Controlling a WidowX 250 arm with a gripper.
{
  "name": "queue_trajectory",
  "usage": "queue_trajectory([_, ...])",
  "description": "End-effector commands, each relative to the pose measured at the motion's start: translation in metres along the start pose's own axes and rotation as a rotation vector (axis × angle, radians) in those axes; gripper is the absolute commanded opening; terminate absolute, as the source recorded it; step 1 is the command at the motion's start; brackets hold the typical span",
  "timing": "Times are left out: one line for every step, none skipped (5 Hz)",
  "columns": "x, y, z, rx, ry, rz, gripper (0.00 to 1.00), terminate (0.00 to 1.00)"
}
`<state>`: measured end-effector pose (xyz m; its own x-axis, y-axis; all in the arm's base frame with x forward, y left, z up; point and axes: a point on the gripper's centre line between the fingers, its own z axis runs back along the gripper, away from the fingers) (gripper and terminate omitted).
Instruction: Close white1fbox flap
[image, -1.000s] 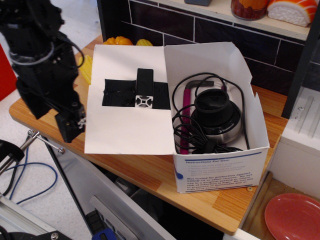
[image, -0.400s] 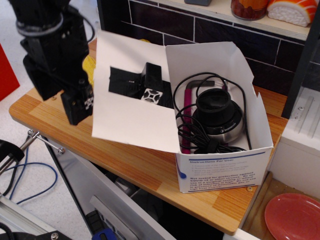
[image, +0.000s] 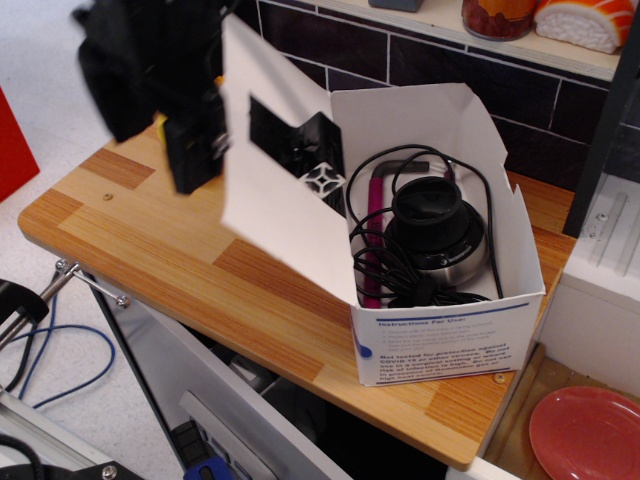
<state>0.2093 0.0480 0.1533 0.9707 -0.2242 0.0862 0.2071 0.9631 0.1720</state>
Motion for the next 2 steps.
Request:
queue_trajectory([0.040, -0.013, 0.028, 0.040, -0.056, 0.070, 1.00, 0.00])
queue_trajectory([0.057, -0.027, 0.030, 0.048, -0.081, 0.086, 1.00, 0.00])
